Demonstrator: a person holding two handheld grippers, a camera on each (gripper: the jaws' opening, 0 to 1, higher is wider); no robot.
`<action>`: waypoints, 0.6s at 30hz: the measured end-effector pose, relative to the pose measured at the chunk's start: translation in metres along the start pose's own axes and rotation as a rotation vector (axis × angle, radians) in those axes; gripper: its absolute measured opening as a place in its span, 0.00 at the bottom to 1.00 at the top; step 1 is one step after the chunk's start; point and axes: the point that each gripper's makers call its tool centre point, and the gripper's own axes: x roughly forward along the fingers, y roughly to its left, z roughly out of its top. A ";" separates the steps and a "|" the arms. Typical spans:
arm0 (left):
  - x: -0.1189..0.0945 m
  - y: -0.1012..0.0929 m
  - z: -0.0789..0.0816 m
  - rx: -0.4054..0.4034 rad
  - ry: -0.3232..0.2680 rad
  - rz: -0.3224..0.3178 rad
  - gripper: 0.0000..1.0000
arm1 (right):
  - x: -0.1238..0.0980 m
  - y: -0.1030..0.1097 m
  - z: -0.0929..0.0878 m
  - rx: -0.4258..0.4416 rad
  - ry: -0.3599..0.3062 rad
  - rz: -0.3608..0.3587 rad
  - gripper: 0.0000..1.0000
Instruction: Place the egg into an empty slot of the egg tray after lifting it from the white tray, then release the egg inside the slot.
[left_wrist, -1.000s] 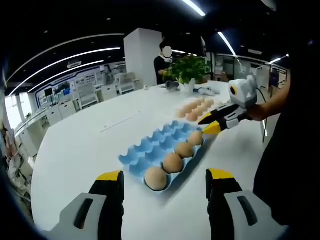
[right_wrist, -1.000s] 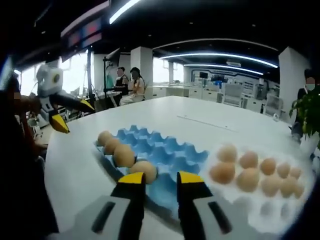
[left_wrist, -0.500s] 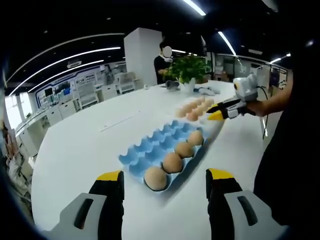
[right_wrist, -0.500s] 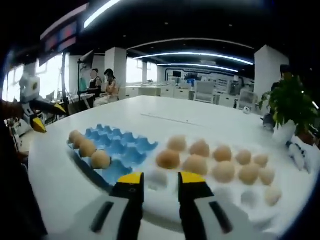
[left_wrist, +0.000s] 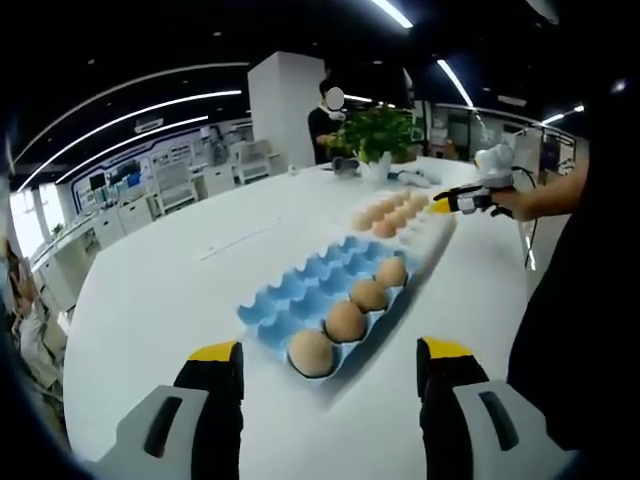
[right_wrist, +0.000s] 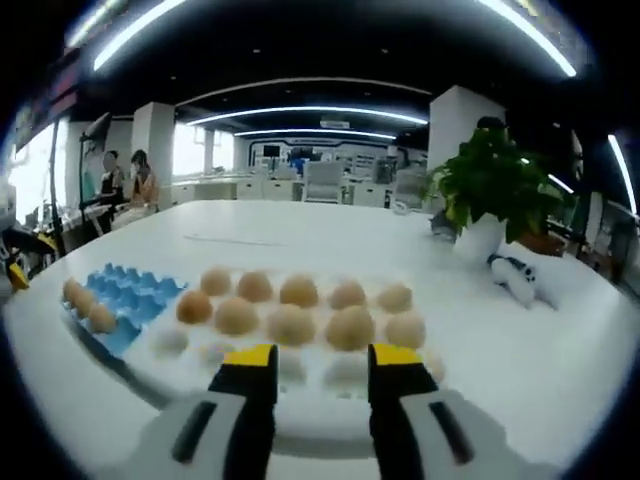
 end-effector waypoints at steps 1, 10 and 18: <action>0.000 0.000 0.000 -0.005 0.000 -0.001 0.74 | 0.000 -0.006 -0.001 0.002 0.001 -0.016 0.37; 0.000 -0.001 0.003 -0.034 -0.001 -0.002 0.82 | 0.006 -0.048 -0.010 0.046 0.014 -0.113 0.39; 0.000 -0.002 0.006 -0.035 -0.001 0.006 0.81 | 0.021 -0.065 -0.019 0.040 0.057 -0.130 0.37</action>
